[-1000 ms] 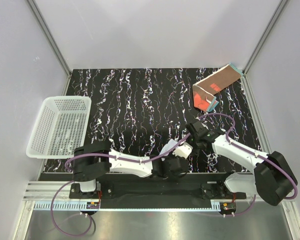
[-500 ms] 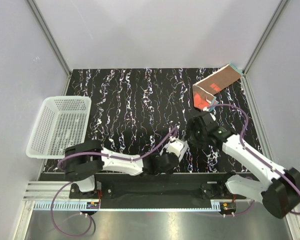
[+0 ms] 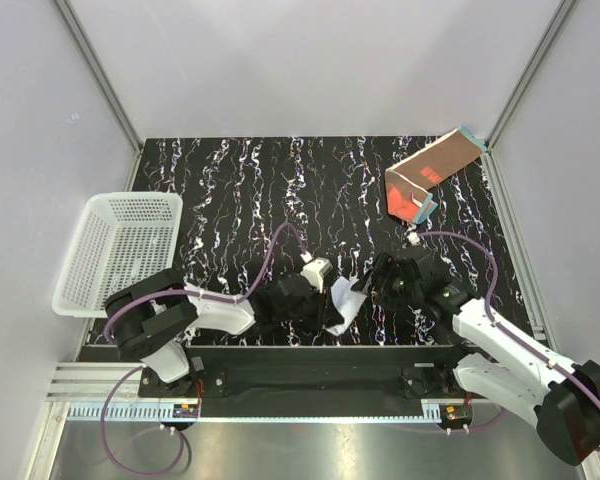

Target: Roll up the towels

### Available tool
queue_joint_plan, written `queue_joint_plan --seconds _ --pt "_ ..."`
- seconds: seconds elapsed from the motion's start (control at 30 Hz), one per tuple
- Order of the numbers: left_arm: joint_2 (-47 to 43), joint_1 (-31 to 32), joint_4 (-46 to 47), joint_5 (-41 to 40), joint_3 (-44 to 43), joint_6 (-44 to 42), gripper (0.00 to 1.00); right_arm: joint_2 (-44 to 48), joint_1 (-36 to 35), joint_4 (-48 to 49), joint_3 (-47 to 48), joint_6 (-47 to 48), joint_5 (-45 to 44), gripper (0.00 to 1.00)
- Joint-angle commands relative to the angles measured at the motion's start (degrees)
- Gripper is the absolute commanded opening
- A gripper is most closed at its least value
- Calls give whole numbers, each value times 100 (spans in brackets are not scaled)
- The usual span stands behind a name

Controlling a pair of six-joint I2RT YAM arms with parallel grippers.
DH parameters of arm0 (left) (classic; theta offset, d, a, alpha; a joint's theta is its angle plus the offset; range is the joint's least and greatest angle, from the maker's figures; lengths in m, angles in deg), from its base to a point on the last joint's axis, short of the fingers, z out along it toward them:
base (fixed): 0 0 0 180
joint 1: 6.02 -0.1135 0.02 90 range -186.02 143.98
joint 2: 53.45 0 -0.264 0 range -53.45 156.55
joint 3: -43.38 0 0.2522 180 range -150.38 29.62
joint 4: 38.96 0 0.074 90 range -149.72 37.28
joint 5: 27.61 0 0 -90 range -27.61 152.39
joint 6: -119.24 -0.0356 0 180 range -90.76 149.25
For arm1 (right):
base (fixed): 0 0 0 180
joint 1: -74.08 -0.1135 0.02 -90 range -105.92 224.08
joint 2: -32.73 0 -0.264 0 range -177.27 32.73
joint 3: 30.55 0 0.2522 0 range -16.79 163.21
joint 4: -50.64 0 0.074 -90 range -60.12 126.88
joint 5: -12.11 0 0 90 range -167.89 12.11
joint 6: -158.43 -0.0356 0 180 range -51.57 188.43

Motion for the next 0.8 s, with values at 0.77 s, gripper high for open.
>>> queue_joint_plan --seconds 0.77 --pt "1018 -1097 2997 1966 1056 1621 6 -1030 6 2689 -1169 -466 597 57"
